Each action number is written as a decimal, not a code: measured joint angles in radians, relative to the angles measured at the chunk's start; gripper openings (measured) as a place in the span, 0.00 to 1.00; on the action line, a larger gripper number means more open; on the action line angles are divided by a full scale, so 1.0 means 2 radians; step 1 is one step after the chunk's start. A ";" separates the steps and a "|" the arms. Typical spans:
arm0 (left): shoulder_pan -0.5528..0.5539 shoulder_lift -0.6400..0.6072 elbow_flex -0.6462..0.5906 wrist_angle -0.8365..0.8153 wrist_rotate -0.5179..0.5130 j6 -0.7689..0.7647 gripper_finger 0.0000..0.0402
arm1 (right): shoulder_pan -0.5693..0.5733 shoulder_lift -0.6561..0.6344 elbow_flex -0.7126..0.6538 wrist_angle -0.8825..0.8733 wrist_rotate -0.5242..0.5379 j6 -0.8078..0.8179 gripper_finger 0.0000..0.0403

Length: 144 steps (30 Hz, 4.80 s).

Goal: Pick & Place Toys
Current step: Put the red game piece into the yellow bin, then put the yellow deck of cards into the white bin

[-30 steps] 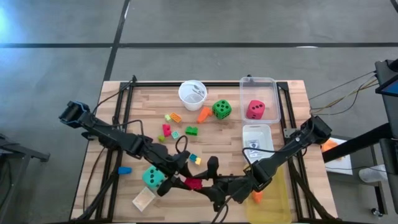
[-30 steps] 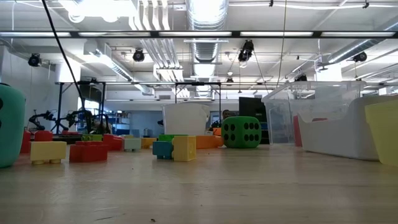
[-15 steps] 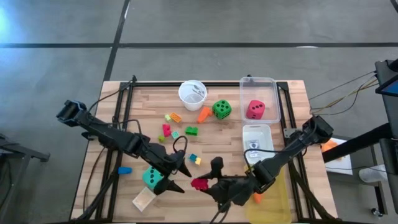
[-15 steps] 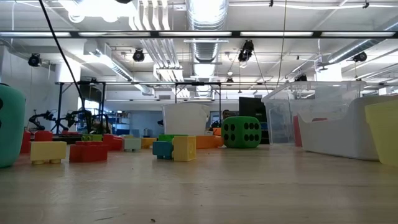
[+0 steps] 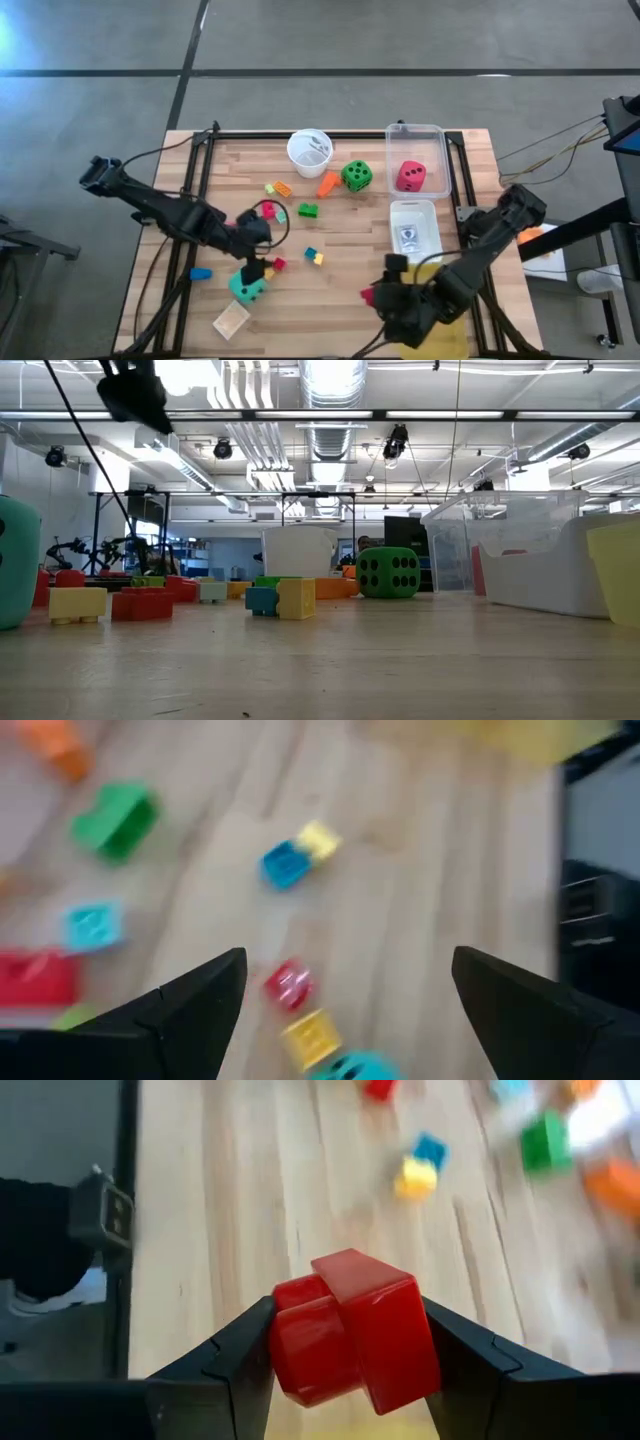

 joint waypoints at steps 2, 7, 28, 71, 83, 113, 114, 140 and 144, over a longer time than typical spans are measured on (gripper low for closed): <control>0.000 -0.006 0.000 -0.026 -0.012 -0.016 0.89 | 0.012 -0.003 0.000 -0.026 -0.017 0.052 0.48; 0.000 -0.012 0.000 -0.043 -0.024 -0.028 0.89 | 0.042 0.000 0.000 -0.111 -0.040 0.181 0.48; 0.000 -0.013 0.000 -0.043 -0.024 -0.036 0.89 | 0.090 0.001 -0.168 -0.081 -0.198 0.373 0.48; 0.000 -0.012 0.000 -0.041 -0.026 -0.036 0.90 | 0.090 0.001 -0.192 -0.067 -0.218 0.364 0.79; 0.000 -0.010 0.000 -0.047 -0.033 -0.025 0.90 | 0.088 0.001 -0.028 -0.171 -0.091 0.374 0.80; 0.043 0.060 0.000 -0.008 0.048 0.150 0.89 | 0.025 0.006 -0.039 -0.133 0.113 0.322 0.80; 0.043 0.063 0.000 -0.012 0.072 0.133 0.89 | 0.025 0.006 -0.043 -0.131 0.113 0.321 0.80; -0.174 0.073 0.086 -0.138 0.092 -0.289 0.88 | 0.025 0.006 -0.111 -0.025 0.111 0.288 0.80; -0.217 0.110 0.121 -0.149 0.073 -0.329 0.88 | 0.025 0.006 -0.112 -0.019 0.111 0.278 0.80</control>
